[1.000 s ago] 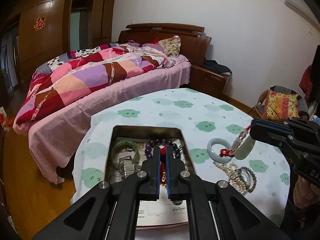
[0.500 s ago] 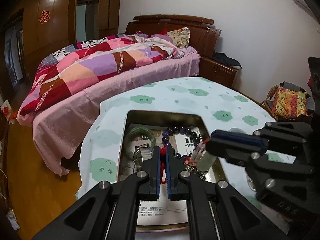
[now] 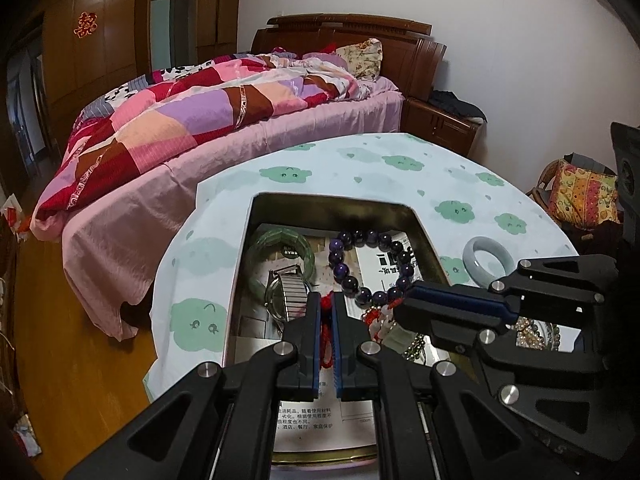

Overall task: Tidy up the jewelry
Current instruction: 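Carry both items over the tin and open both tools to drop them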

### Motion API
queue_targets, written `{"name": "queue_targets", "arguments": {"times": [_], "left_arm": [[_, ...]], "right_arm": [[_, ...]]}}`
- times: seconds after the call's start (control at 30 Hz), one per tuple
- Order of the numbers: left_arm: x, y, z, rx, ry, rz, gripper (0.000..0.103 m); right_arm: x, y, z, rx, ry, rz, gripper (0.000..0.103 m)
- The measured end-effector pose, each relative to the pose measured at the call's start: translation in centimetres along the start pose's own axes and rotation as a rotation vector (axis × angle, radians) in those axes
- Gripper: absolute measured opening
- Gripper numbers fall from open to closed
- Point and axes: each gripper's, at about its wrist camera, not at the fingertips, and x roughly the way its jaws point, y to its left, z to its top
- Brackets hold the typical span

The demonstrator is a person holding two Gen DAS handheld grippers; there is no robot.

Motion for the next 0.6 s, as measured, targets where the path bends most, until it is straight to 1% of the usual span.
{"name": "queue_targets", "arguments": {"times": [0.17,0.27,0.33,0.4,0.47,0.57,0.6], "left_arm": [[0.3,0.0,-0.2,0.002,0.011,0.001,0.003],[0.3,0.1,-0.2,-0.002,0.004,0.009,0.004],[0.2,-0.1,-0.2,0.007,0.004,0.000,0.005],[0.2,-0.3,-0.1,0.018,0.005,0.010,0.006],[0.2,-0.4,-0.1,0.020,0.008,0.012,0.006],[0.2,-0.4,0.0,0.021,0.008,0.032,0.009],[0.1,-0.3,0.1,0.019,0.005,0.039,0.019]], "right_arm": [[0.2,0.3,-0.4,-0.008,0.010,0.010,0.009],[0.4,0.3,-0.6,-0.004,0.023,0.017,0.010],[0.4,0.2,-0.8,0.003,0.026,0.025,0.010],[0.3,0.2,-0.9,0.004,0.023,0.020,0.010],[0.3,0.1,-1.0,0.013,0.027,0.024,0.016],[0.2,-0.3,-1.1,0.028,0.024,0.010,0.035],[0.1,-0.5,-1.2,0.035,0.023,0.010,0.047]]}}
